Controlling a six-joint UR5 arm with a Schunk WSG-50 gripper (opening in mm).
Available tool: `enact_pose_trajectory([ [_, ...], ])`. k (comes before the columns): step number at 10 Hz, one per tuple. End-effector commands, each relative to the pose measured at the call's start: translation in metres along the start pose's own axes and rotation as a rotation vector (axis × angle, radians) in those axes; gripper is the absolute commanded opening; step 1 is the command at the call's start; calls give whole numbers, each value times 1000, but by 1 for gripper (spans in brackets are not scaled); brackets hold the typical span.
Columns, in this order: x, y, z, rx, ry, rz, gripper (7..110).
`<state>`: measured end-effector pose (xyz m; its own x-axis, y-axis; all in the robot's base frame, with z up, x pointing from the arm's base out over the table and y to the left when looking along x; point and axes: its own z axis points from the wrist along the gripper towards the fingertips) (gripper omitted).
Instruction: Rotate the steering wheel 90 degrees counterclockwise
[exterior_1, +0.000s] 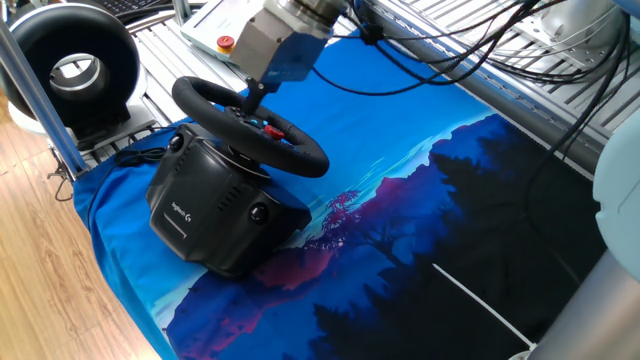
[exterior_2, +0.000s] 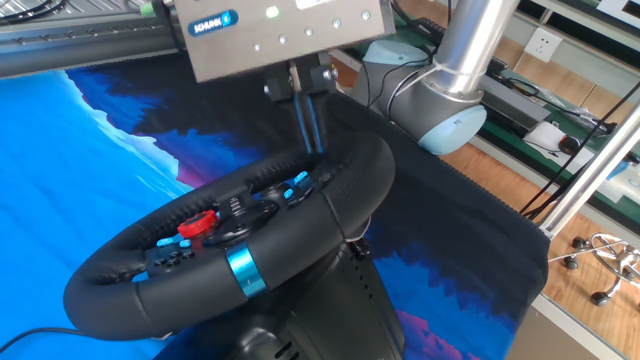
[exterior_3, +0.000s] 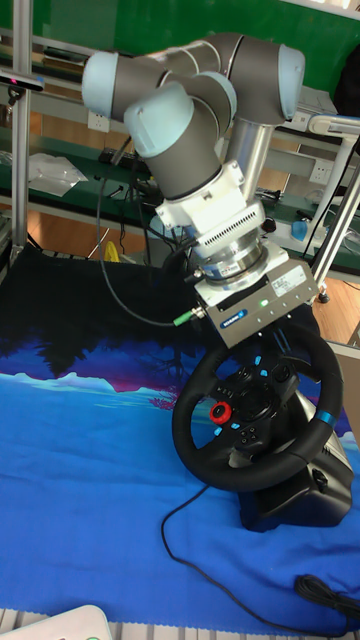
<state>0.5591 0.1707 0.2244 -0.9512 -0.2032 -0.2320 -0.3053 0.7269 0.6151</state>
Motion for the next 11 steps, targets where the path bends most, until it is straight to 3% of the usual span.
enact_pose_trajectory([
  [1,-10,3,10,-24,-36,-19,7],
  [4,5,12,20,-49,14,-20,7],
  [6,2,24,27,-75,0,-12,7],
  [11,16,27,31,-66,50,11,7],
])
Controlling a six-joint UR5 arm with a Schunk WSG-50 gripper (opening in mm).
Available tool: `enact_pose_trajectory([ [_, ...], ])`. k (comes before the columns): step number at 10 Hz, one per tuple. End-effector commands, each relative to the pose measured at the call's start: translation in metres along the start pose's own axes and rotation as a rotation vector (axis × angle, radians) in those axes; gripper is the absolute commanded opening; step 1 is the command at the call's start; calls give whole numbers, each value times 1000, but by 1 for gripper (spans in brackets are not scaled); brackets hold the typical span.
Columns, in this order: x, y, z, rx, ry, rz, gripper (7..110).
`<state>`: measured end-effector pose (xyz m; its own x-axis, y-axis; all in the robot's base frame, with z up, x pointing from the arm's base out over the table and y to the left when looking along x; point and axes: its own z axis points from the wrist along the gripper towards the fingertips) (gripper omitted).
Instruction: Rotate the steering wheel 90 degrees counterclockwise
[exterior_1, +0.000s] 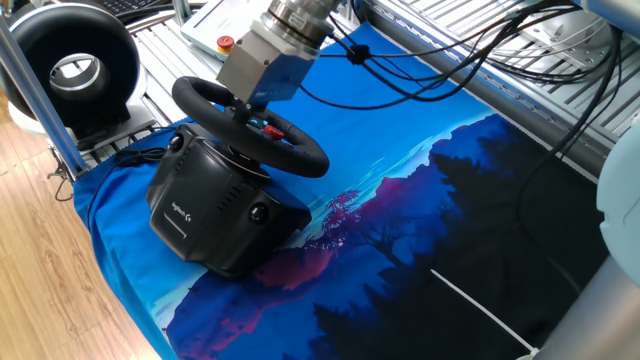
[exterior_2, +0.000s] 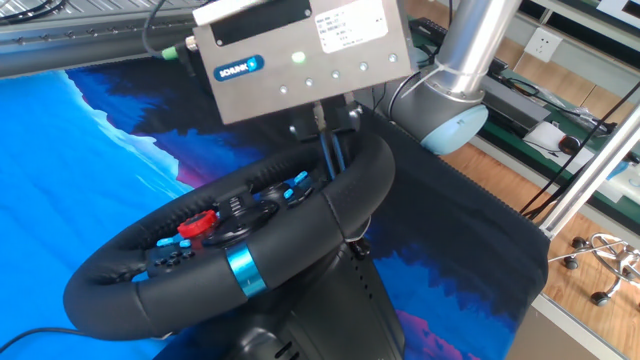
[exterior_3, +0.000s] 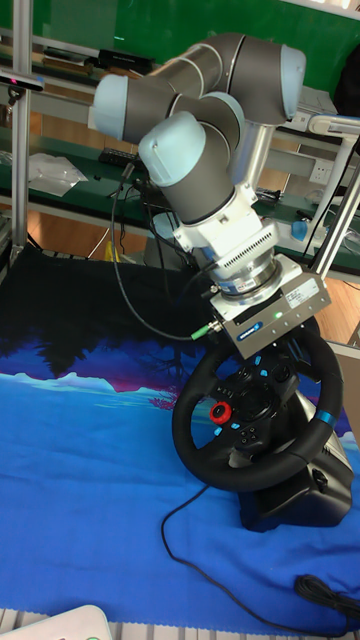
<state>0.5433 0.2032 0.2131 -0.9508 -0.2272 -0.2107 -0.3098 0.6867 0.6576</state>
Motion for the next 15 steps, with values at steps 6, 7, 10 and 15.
enact_pose_trajectory([
  [6,29,1,-4,5,119,22,7],
  [7,32,-1,-5,9,131,22,7],
  [10,39,-6,-5,39,167,22,7],
  [15,44,-14,-3,125,204,5,7],
])
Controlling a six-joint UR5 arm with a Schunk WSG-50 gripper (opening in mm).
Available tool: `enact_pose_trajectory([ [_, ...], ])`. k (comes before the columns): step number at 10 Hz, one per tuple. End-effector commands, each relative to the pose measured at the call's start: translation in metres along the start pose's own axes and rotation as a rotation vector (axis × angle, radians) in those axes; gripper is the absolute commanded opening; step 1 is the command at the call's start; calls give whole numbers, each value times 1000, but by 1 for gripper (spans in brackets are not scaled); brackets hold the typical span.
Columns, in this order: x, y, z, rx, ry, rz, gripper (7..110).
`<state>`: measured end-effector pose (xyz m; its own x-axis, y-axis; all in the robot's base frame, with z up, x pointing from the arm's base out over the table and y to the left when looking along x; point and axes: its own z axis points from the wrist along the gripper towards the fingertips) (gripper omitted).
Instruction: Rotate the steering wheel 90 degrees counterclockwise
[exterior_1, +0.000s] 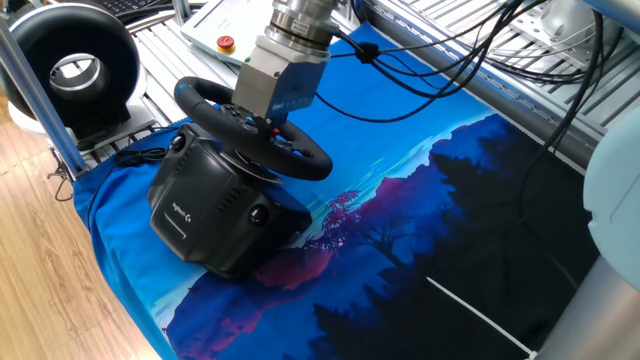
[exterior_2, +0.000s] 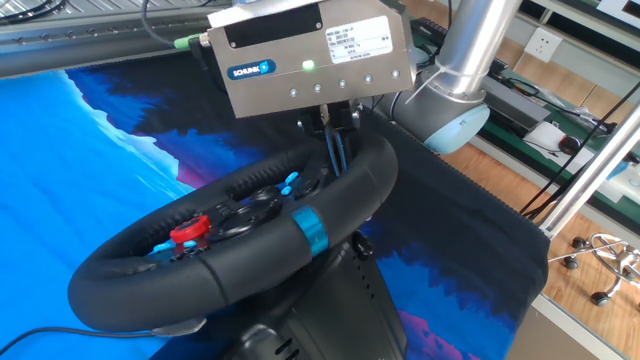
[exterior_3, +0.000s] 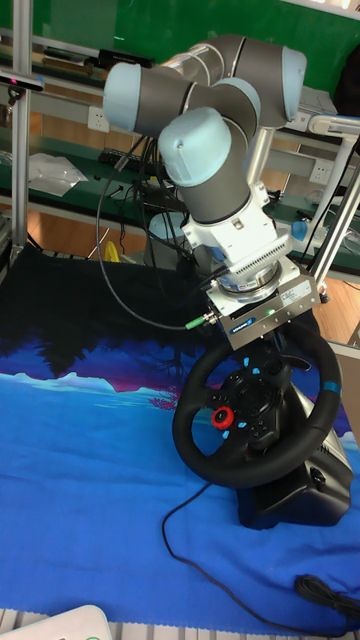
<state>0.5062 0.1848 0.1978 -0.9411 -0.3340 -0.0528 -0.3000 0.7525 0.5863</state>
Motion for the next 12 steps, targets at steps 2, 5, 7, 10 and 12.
enact_pose_trajectory([
  [2,3,-9,-3,62,19,-29,7],
  [5,0,-14,-5,95,5,-51,7],
  [7,1,-18,-9,124,7,-69,7],
  [10,7,-20,-10,155,26,-63,7],
  [12,7,-8,-7,112,21,-61,7],
])
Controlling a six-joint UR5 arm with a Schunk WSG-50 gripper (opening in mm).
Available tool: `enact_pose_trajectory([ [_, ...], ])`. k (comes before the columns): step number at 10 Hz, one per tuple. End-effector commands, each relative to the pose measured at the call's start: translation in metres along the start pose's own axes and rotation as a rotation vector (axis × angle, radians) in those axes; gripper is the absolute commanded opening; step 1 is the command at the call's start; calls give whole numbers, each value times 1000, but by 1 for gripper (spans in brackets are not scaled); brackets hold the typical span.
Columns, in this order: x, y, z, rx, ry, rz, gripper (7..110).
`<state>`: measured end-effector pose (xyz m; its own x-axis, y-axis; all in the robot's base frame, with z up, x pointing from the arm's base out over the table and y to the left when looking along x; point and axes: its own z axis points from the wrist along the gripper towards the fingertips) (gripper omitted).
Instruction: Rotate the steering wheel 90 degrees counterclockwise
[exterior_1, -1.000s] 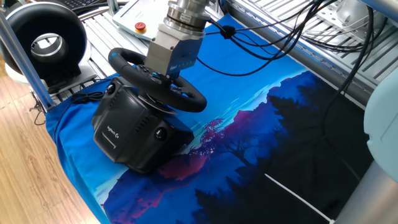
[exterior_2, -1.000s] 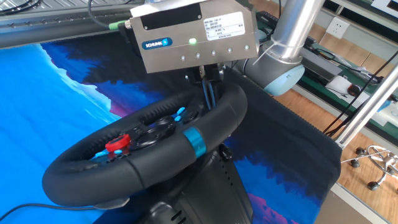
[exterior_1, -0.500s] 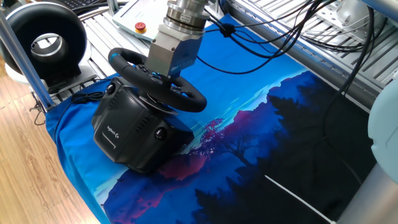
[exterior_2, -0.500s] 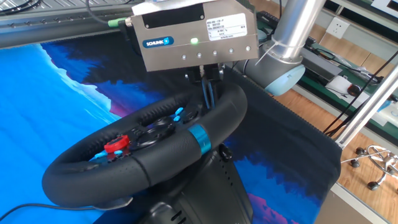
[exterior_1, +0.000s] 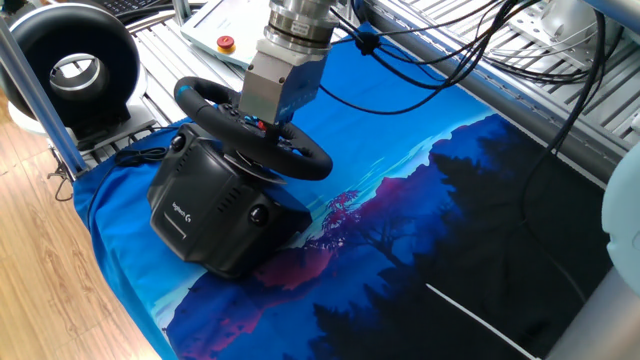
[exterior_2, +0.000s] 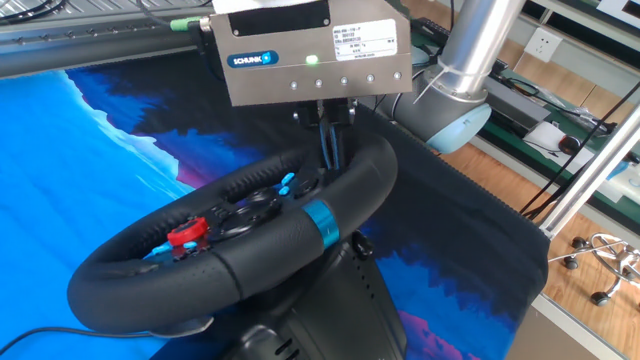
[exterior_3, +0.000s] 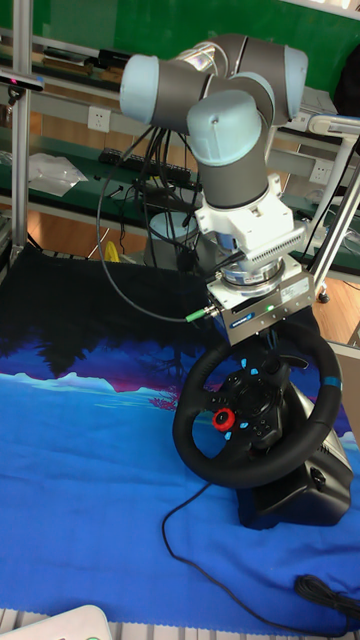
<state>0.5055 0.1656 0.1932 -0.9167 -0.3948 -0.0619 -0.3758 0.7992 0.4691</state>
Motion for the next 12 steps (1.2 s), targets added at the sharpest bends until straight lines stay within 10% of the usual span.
enact_pose_trajectory([
  [1,-4,9,-5,-29,-19,-8,7],
  [8,-15,18,3,-150,-44,5,7],
  [12,-13,-4,8,-80,-35,-1,7],
])
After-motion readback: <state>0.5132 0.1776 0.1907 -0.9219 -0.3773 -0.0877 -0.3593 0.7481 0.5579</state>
